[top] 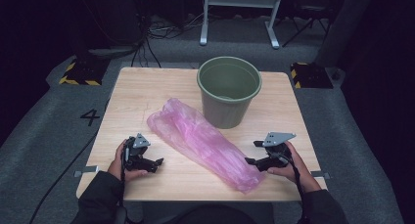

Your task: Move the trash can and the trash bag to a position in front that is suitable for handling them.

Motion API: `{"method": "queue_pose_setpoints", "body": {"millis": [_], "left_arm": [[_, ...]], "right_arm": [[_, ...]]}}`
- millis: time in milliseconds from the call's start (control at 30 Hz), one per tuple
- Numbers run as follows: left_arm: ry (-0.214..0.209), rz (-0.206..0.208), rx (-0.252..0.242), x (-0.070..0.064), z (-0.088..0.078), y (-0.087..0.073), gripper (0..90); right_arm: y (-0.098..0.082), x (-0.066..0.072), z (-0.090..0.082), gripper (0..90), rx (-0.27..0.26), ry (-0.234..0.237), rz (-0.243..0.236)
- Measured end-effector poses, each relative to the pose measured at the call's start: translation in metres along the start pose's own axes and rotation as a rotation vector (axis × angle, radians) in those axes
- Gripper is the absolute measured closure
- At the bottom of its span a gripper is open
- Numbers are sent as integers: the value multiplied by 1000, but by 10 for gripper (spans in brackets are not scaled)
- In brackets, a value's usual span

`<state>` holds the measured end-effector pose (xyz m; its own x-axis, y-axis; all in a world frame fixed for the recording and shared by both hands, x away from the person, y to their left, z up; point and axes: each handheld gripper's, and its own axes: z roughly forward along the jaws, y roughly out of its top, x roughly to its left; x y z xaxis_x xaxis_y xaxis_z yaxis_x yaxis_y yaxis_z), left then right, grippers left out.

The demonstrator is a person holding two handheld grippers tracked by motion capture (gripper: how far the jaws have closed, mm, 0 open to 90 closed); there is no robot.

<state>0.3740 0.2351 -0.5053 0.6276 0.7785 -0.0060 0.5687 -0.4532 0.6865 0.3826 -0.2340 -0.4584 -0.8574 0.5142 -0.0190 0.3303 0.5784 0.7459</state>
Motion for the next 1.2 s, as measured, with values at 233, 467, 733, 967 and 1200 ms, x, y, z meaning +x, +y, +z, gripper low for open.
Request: {"method": "queue_pose_setpoints", "body": {"millis": [233, 467, 733, 967, 1200], "left_arm": [[0, 4, 4, 0, 2, 3, 0], [1, 0, 1, 0, 4, 4, 2], [77, -82, -5, 12, 2, 2, 2], [90, -91, -6, 14, 1, 1, 3], [82, -78, -4, 14, 2, 2, 5]], "right_arm": [[-10, 17, 4, 261, 14, 38, -32], [-20, 18, 17, 498, 77, 42, -44], [-25, 8, 19, 672, 90, -23, -59], [-35, -21, 10, 720, 85, -127, 18], [-45, -60, 1, 697, 74, -218, 128]]}}
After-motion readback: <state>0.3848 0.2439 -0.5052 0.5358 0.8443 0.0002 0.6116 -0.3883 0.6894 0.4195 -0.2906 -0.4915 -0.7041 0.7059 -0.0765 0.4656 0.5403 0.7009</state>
